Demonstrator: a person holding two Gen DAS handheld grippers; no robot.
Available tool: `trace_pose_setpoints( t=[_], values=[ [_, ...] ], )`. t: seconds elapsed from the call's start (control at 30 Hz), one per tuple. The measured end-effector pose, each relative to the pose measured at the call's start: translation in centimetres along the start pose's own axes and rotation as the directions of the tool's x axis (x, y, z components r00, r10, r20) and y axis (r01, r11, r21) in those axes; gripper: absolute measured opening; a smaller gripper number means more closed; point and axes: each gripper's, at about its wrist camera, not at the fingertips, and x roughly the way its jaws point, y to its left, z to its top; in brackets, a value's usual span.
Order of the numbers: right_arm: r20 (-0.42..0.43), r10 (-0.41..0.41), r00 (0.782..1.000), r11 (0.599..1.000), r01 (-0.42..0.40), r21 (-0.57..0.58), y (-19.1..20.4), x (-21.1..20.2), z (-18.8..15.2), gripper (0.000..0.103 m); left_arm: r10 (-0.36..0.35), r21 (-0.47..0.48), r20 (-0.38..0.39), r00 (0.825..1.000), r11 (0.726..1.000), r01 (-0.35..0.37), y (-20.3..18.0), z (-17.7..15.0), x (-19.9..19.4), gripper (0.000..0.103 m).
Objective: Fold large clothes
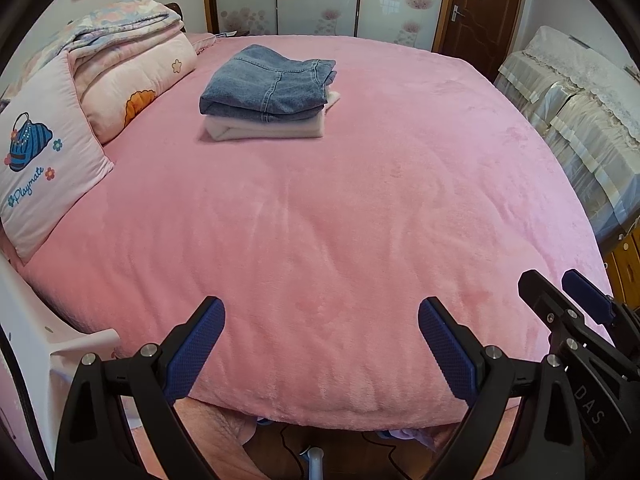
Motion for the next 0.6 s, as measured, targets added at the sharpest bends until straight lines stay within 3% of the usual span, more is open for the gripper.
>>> trace_pose_setpoints(
  t=[0.6],
  values=[
    [-0.007, -0.008, 1.0, 1.0, 0.008, 0.003, -0.17, 0.39, -0.4, 0.06, 0.007, 0.001, -0.02, 1.0, 1.0, -0.007, -0.37, -0.08, 0.45, 0.097]
  ],
)
